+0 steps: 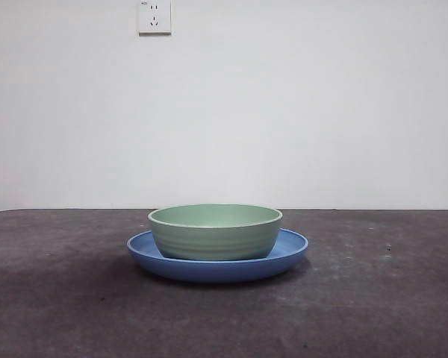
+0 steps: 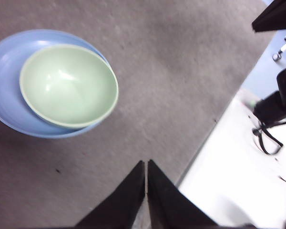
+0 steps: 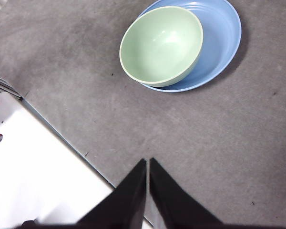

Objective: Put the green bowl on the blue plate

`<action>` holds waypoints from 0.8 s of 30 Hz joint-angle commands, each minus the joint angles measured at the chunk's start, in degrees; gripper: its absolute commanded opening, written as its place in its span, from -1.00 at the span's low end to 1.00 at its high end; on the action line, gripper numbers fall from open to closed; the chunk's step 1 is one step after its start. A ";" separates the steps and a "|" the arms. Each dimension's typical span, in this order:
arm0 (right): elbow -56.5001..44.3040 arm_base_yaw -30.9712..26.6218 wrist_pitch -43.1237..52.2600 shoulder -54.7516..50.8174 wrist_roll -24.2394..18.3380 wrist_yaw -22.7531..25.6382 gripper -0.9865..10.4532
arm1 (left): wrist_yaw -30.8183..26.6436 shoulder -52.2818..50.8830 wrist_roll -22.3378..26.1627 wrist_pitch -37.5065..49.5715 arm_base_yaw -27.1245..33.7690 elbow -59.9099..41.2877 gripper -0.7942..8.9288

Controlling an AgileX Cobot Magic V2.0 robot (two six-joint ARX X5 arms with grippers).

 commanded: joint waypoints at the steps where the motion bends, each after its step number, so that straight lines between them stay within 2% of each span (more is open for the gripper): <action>1: 1.09 0.42 0.55 0.37 -0.48 0.00 -0.82 | -3.19 -2.80 2.38 5.55 2.08 0.22 -0.82; 5: 1.09 0.42 0.55 0.37 -0.48 0.00 -0.82 | -10.88 -9.35 2.34 21.38 8.83 -3.34 -0.82; 9: 1.09 0.42 0.55 0.37 -0.48 0.00 -0.82 | -18.78 -17.42 2.38 38.97 17.05 -11.37 -0.82; 12: 1.09 0.42 0.57 0.37 -0.48 0.00 -0.82 | -24.20 -23.43 2.40 47.52 22.32 -18.45 -0.82; 16: 1.09 0.42 0.55 0.37 -0.48 0.00 -0.82 | -28.50 -30.01 2.36 51.36 26.82 -27.08 -0.82; 24: 1.09 0.42 0.55 0.37 -0.48 0.00 -0.82 | -28.74 -39.74 1.90 51.69 30.53 -42.36 -0.82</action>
